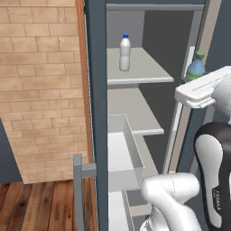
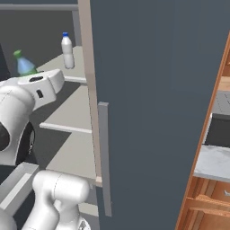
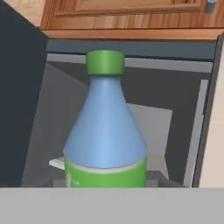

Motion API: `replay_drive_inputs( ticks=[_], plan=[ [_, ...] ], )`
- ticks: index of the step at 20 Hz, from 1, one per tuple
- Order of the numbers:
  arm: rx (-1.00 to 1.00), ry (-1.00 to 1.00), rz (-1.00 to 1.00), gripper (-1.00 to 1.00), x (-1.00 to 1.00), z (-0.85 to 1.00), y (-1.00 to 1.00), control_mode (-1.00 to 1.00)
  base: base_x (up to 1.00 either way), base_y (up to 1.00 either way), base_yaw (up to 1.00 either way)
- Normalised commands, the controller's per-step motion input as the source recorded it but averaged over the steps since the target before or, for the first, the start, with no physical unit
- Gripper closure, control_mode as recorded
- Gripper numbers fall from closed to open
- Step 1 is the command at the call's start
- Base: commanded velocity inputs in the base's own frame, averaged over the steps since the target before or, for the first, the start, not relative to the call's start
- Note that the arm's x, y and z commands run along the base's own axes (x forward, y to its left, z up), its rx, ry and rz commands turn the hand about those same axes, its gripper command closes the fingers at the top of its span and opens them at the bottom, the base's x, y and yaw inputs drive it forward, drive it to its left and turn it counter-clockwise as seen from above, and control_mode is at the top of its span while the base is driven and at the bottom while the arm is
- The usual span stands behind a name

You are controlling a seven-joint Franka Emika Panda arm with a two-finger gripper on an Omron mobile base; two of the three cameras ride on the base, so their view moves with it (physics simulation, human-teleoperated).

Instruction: Take the bottled waters from the counter and place them in the freezer to freeze. Close the freezer door after placing the bottles.

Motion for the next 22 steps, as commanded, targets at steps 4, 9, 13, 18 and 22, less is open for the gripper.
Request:
replay_drive_inputs(
  ticks=[4,9,13,18,22],
  plan=[
    [0.06,0.00,-0.35,1.00,0.41,0.00,0.07,-1.00,0.00,0.00,0.00],
    [0.10,0.00,-0.13,1.00,0.27,0.00,0.00,-1.00,0.00,0.00,0.00],
    [0.24,0.00,-0.10,1.00,0.27,0.07,-0.02,-1.00,0.00,0.00,0.00],
    [0.15,0.00,-0.07,1.00,0.25,0.01,0.00,-1.00,0.00,0.00,0.00],
    [0.09,0.01,-0.08,1.00,0.43,0.02,0.00,-1.00,0.00,0.00,0.00]
  ],
)
